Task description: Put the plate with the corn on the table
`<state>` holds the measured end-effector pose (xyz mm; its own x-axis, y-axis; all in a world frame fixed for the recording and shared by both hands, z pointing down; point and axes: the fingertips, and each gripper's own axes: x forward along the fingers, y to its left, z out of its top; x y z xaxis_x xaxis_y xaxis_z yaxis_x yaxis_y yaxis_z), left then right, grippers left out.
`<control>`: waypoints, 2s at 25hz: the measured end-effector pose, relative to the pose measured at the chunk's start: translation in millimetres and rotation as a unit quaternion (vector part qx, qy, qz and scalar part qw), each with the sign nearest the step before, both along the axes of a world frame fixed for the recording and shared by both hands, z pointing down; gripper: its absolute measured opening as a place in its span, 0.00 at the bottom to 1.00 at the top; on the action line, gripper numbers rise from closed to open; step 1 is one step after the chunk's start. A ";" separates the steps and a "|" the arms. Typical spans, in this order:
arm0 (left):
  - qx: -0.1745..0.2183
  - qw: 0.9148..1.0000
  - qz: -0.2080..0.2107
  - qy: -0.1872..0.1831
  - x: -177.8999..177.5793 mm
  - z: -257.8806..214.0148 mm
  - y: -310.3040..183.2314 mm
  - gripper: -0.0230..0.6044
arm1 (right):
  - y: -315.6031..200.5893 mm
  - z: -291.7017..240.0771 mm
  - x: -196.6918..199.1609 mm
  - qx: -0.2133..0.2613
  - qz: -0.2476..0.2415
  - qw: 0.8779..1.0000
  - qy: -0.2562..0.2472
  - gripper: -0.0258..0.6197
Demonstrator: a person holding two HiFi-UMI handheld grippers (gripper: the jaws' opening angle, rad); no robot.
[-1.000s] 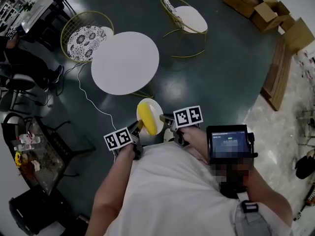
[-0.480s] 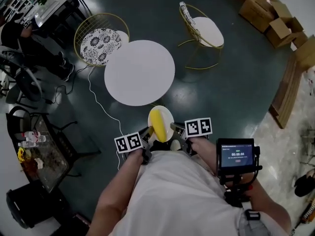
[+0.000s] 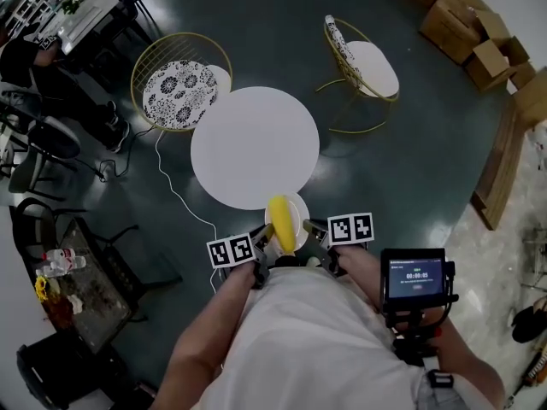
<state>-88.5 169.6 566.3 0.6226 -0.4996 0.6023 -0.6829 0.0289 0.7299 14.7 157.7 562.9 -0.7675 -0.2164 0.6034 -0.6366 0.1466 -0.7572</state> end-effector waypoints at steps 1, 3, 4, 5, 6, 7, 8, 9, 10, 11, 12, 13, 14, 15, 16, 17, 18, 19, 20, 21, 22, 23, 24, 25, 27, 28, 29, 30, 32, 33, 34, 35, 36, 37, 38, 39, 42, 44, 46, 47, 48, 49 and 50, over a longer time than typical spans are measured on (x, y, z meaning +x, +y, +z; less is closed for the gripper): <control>0.001 1.000 0.003 0.001 -4.4 -0.6 -6.8 0.10 | -6.4 -0.4 -4.3 0.001 0.002 1.000 0.001 0.10; 0.004 1.000 0.009 0.003 -14.1 -1.2 -19.6 0.10 | -18.4 -1.4 -14.0 0.004 0.008 1.000 0.002 0.10; 0.005 1.000 0.012 0.005 -19.4 -1.2 -25.4 0.10 | -23.8 -1.4 -19.3 0.006 0.011 1.000 0.001 0.10; 0.006 1.000 0.016 0.005 -24.9 -1.0 -30.7 0.10 | -28.4 -1.0 -24.6 0.007 0.016 1.000 0.001 0.10; 0.006 1.000 0.019 0.005 -30.1 -0.8 -35.3 0.10 | -32.2 -0.2 -29.7 0.007 0.021 1.000 0.001 0.10; 0.006 1.000 0.024 0.004 -34.7 -0.6 -39.4 0.10 | -35.4 0.7 -34.1 0.006 0.025 1.000 0.000 0.10; 0.006 1.000 0.028 0.003 -38.5 -0.3 -43.5 0.10 | -38.6 1.4 -37.8 0.006 0.028 1.000 0.001 0.10; 0.006 0.999 0.032 0.003 -41.9 0.1 -47.9 0.10 | -42.3 2.0 -41.1 0.006 0.031 1.000 0.001 0.10; 0.006 0.999 0.034 0.004 -45.1 0.5 -52.2 0.10 | -46.2 2.3 -44.3 0.006 0.032 0.999 0.002 0.10; 0.005 0.999 0.035 0.006 -48.3 1.0 -55.8 0.10 | -49.7 2.3 -47.6 0.007 0.033 0.999 0.003 0.10; 0.004 0.999 0.035 0.009 -51.2 1.3 -58.3 0.10 | -52.3 1.9 -50.5 0.007 0.033 0.999 0.004 0.10; 0.004 0.999 0.035 0.011 -53.5 1.1 -60.2 0.10 | -54.4 1.0 -52.9 0.007 0.033 0.999 0.004 0.10; 0.003 0.999 0.035 0.012 -55.0 0.4 -61.9 0.10 | -56.1 -0.1 -54.5 0.007 0.033 0.999 0.005 0.10; 0.003 0.999 0.036 0.012 -56.1 -0.6 -63.7 0.10 | -57.8 -1.2 -55.6 0.007 0.033 0.999 0.006 0.10; 0.003 0.999 0.037 0.012 -57.1 -1.5 -65.5 0.10 | -59.2 -2.1 -56.6 0.006 0.033 0.999 0.006 0.10; 0.004 0.999 0.038 0.012 -58.1 -1.8 -66.8 0.10 | -60.0 -2.5 -57.5 0.005 0.033 0.999 0.007 0.10; 0.003 0.999 0.038 0.013 -59.1 -1.8 -67.4 0.10 | -60.1 -2.6 -58.5 0.004 0.033 0.999 0.007 0.10; 0.002 0.999 0.038 0.014 -60.0 -1.6 -67.4 0.10 | -59.9 -2.6 -59.2 0.003 0.032 0.999 0.008 0.10; 0.001 0.999 0.037 0.015 -60.5 -1.5 -67.2 0.10 | -59.8 -2.4 -59.7 0.002 0.031 0.999 0.009 0.10; 0.001 0.999 0.035 0.016 -60.9 -1.6 -67.2 0.10 | -60.1 -2.3 -60.1 0.001 0.029 1.000 0.010 0.10; 0.002 0.999 0.033 0.017 -61.2 -1.7 -67.6 0.10 | -61.4 -2.0 -60.5 0.001 0.026 1.000 0.012 0.10; 0.003 0.999 0.030 0.017 -61.8 -1.5 -69.0 0.10 | -63.7 -1.6 -61.2 0.001 0.023 1.000 0.013 0.10; 0.003 0.999 0.028 0.017 -62.8 -1.0 -71.2 0.10 | -66.7 -1.0 -62.2 0.002 0.020 1.000 0.014 0.10; 0.004 1.000 0.026 0.017 -63.7 -0.3 -74.0 0.10 | -69.8 -0.4 -63.2 0.001 0.017 1.000 0.015 0.10; 0.003 1.000 0.023 0.016 -64.5 0.9 -80.0 0.10 | -75.8 1.0 -63.9 -0.002 0.012 1.000 0.015 0.10; 0.002 1.000 0.022 0.016 -64.4 1.5 -82.8 0.10 | -78.8 1.8 -63.7 -0.004 0.010 1.000 0.016 0.10; 0.000 1.000 0.021 0.016 -64.3 2.2 -85.5 0.10 | -81.8 2.7 -63.6 -0.006 0.009 1.000 0.015 0.10; -0.001 1.000 0.019 0.015 -64.3 2.9 -88.0 0.10 | -84.9 3.5 -63.7 -0.007 0.007 1.000 0.015 0.10; -0.004 1.000 0.017 0.014 -63.9 4.2 -90.9 0.10 | -89.0 4.3 -63.6 -0.006 0.004 1.000 0.015 0.10; -0.005 1.000 0.016 0.014 -63.1 4.8 -90.6 0.10 | -89.0 4.5 -62.9 -0.005 0.003 1.000 0.016 0.10; -0.006 1.000 0.017 0.013 -62.0 5.9 -90.5 0.10 | -89.0 5.2 -61.8 -0.005 0.002 1.000 0.016 0.10; -0.007 1.000 0.018 0.012 -60.4 7.7 -92.9 0.10 | -91.1 6.6 -60.3 -0.005 0.001 1.000 0.016 0.10; -0.008 1.000 0.019 0.011 -58.6 10.6 -99.2 0.10 | -97.0 9.0 -58.4 -0.005 0.000 1.000 0.015 0.10; -0.011 1.000 0.020 0.009 -56.2 14.0 -108.4 0.10 | -105.7 12.0 -56.0 -0.006 -0.001 1.000 0.015 0.10; -0.014 1.000 0.021 0.007 -53.2 17.3 -117.8 0.10 | -114.7 15.2 -53.1 -0.007 -0.002 1.000 0.015 0.10; -0.016 1.000 0.022 0.006 -49.8 19.9 -126.0 0.10 | -122.5 18.1 -49.5 -0.009 -0.002 1.000 0.015 0.10; -0.012 1.000 0.020 0.014 -39.1 23.9 -145.8 0.10 | -142.6 23.4 -38.7 -0.015 -0.002 1.000 0.015 0.10; -0.009 1.000 0.014 0.020 -34.7 26.3 -159.8 0.10 | -158.6 25.3 -34.5 -0.012 -0.008 1.000 0.015 0.10; -0.010 1.000 0.007 0.024 -31.1 29.1 -174.2 0.10 | -174.7 28.1 -31.0 -0.012 -0.015 1.000 0.016 0.10; -0.011 1.000 0.005 0.023 -29.2 30.5 -180.7 0.10 | -181.6 29.9 -29.1 -0.013 -0.017 1.000 0.016 0.10; -0.012 1.000 0.005 0.022 -27.3 31.8 -186.7 0.10 | -187.7 31.9 -27.2 -0.016 -0.019 1.000 0.016 0.10; -0.013 1.000 0.006 0.019 -25.4 33.3 -192.1 0.10 | -193.2 34.0 -25.3 -0.017 -0.022 0.999 0.016 0.10; -0.015 1.000 0.008 0.015 -23.6 35.1 -197.3 0.10 | -198.3 36.3 -23.6 -0.019 -0.025 0.999 0.016 0.10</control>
